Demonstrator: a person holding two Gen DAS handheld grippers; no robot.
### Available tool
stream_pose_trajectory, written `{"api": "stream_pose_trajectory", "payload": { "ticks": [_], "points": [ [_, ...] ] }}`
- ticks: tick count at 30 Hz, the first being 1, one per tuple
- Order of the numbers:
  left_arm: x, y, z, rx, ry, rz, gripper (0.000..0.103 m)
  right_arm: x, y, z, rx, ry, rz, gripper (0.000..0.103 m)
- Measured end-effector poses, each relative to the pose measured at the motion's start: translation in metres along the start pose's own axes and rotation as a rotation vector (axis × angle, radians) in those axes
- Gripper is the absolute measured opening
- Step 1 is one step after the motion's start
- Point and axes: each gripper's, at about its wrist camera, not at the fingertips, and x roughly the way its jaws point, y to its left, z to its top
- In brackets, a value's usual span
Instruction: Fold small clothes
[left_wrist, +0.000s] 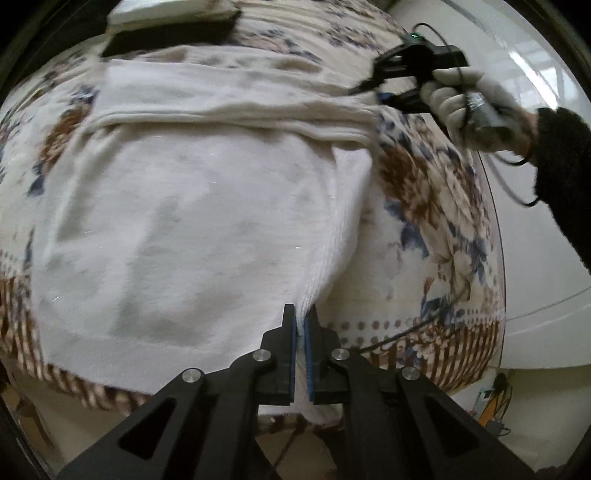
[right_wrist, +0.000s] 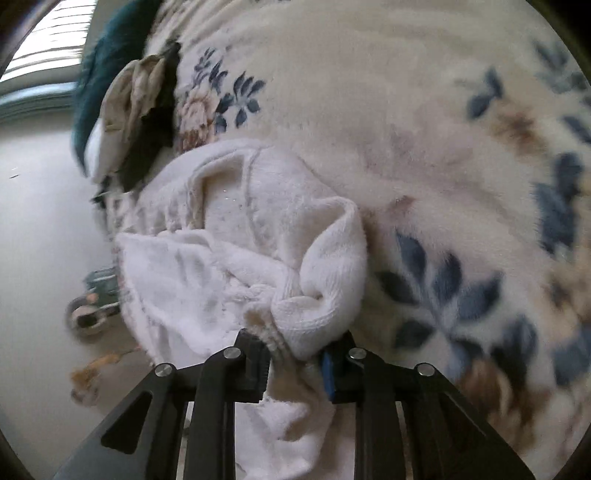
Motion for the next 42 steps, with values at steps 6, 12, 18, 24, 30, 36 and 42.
{"api": "stream_pose_trajectory", "payload": {
  "ticks": [6,12,18,24,30,36,42],
  "points": [
    [-0.050,0.059,-0.008,-0.153,-0.086,0.003,0.002,-0.035,0.111,0.000,-0.110,-0.019,-0.099,0.021],
    [-0.075,0.140,-0.022,-0.368,-0.122,-0.043,0.002,0.002,0.229,-0.003,-0.185,0.052,-0.278,0.021],
    [-0.073,0.213,-0.029,-0.457,-0.145,-0.071,0.002,0.107,0.333,0.004,-0.221,0.118,-0.442,0.021],
    [-0.060,0.286,-0.039,-0.583,-0.137,-0.132,0.002,0.198,0.379,0.016,-0.183,0.141,-0.592,0.021],
    [-0.055,0.321,-0.036,-0.575,-0.101,-0.144,0.002,0.230,0.385,0.026,-0.048,0.126,-0.661,0.021],
    [-0.029,0.350,-0.029,-0.545,-0.027,-0.136,0.002,0.228,0.404,0.021,-0.133,0.172,-0.613,0.049],
    [-0.019,0.356,-0.023,-0.494,0.031,-0.153,0.002,0.141,0.360,-0.072,-0.172,0.170,-0.379,0.057]
  ]
}}
